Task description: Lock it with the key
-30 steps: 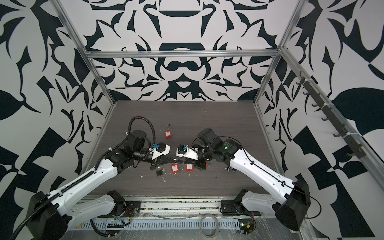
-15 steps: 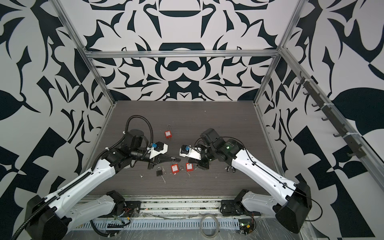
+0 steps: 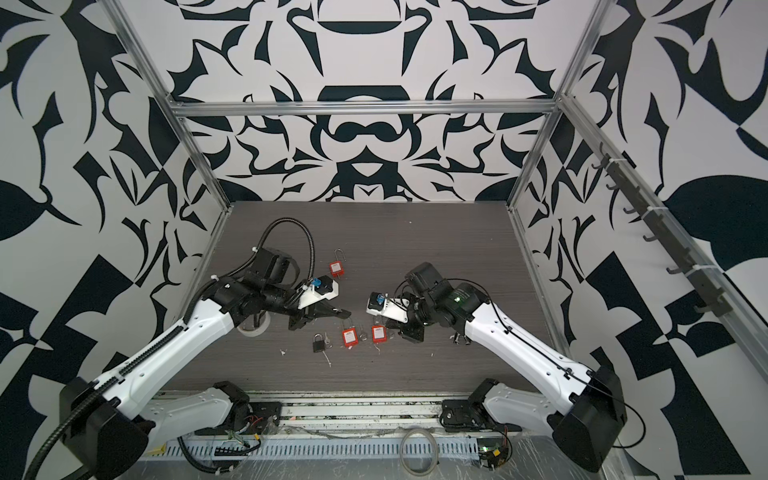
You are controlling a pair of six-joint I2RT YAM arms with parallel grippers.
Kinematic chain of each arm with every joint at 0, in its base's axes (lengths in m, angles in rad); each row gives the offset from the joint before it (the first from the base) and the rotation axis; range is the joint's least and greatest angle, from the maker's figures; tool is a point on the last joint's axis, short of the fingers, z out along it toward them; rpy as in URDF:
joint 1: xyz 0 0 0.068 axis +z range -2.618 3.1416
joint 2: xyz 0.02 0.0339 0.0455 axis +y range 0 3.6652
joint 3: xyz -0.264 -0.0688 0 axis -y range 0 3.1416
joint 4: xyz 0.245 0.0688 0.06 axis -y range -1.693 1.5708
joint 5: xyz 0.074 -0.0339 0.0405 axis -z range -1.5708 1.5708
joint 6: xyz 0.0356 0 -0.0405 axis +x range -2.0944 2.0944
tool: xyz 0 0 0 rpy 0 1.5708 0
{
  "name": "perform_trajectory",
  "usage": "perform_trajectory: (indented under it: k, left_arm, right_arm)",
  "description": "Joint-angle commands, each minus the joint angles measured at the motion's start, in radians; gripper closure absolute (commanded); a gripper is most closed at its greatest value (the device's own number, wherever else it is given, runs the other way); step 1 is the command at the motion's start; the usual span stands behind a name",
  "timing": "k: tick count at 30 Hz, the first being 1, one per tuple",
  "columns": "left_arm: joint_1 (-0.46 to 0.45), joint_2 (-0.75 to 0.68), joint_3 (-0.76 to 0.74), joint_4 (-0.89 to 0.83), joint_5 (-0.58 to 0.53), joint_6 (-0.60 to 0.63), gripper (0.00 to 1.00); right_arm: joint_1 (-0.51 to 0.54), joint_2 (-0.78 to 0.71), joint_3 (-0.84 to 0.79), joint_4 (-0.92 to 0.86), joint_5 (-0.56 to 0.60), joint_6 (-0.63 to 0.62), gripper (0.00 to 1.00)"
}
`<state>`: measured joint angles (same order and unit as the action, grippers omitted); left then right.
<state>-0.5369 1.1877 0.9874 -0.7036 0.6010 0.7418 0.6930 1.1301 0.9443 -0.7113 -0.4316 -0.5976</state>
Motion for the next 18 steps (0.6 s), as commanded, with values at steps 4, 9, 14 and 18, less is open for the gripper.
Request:
perform_trajectory:
  k: [4, 9, 14, 18]
  left_arm:
    - [0.045, 0.173, 0.110, -0.276, -0.088, 0.105, 1.00]
    - [0.103, 0.246, 0.110, -0.295, -0.144, 0.119, 1.00]
    - [0.143, 0.322, 0.136, -0.340, -0.200, 0.146, 1.00]
    - [0.149, 0.379, 0.146, -0.349, -0.224, 0.147, 1.00]
  right_arm:
    - [-0.002, -0.010, -0.021, 0.064, 0.009, 0.054, 1.00]
    - [-0.003, 0.007, -0.040, 0.097, -0.002, 0.079, 1.00]
    - [-0.003, 0.017, -0.067, 0.144, -0.023, 0.097, 1.00]
    - [-0.002, 0.037, -0.078, 0.182, -0.038, 0.119, 1.00]
